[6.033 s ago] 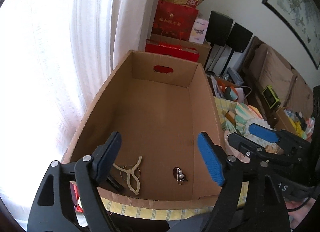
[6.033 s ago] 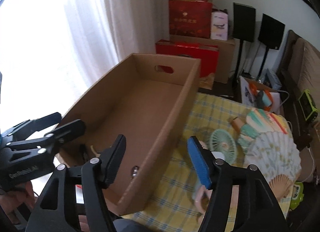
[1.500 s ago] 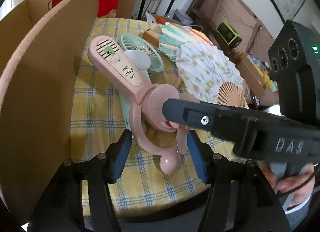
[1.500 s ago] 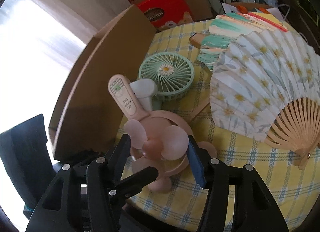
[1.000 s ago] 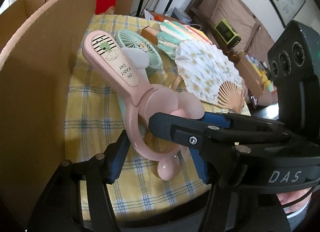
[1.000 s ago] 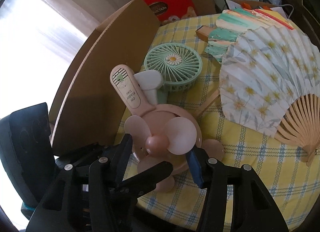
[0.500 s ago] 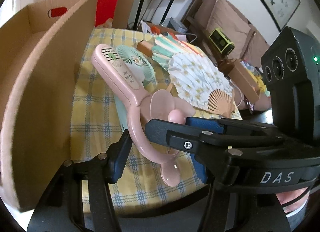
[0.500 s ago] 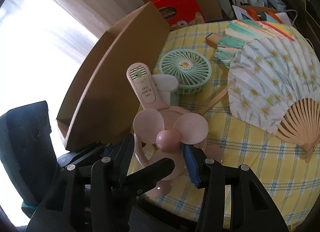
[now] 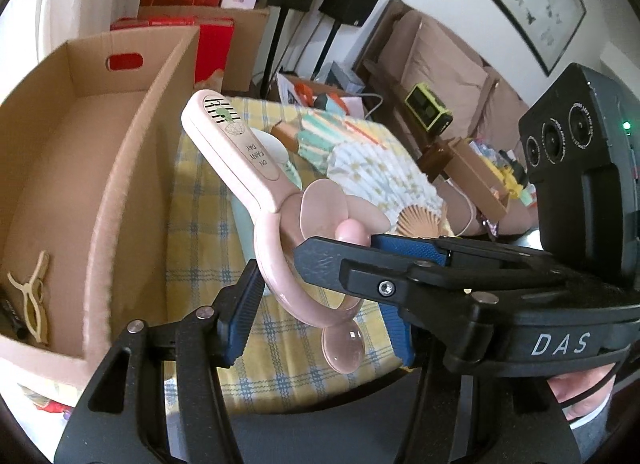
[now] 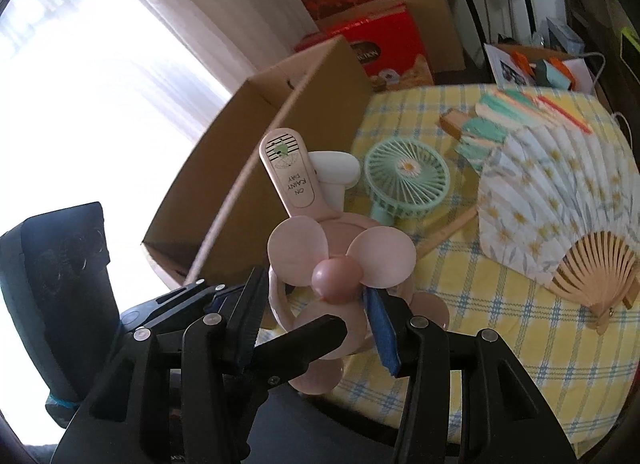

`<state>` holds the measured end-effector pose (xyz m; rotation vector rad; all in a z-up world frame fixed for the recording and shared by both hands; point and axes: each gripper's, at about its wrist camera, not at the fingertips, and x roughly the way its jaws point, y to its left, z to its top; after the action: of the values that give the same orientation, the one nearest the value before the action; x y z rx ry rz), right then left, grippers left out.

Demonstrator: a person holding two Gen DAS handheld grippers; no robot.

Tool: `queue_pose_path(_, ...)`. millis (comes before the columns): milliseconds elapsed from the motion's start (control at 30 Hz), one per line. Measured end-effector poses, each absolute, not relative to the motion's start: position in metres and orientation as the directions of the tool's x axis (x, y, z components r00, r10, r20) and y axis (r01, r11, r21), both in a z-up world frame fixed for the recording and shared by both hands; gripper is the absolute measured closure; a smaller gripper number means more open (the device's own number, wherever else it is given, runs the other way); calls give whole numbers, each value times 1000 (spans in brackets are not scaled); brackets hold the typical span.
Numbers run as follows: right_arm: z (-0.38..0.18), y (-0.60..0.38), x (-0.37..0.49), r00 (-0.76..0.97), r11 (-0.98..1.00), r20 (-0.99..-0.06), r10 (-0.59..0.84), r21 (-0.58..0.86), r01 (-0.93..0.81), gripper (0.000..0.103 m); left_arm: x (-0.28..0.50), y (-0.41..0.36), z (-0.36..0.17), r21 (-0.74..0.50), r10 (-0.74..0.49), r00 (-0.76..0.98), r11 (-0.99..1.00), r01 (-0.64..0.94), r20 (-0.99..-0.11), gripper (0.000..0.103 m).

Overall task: Organize objects
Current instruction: 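Lift the pink fan with both tools and carry it over the box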

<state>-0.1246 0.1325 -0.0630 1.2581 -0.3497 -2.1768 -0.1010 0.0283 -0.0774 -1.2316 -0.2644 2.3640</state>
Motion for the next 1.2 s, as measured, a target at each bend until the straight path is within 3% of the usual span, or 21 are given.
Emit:
queue_pose_path(733, 15, 57, -149, -381, -737, -645, -663, 471, 484, 53, -120, -48, -2, -363, 447, -619, -893, -266, -645, 50)
queue_pose_path(1200, 13, -26, -209, -319, -715, -683, -657, 429, 552, 53, -173, -130, -8, -416, 441, -627, -888, -198, -642, 50)
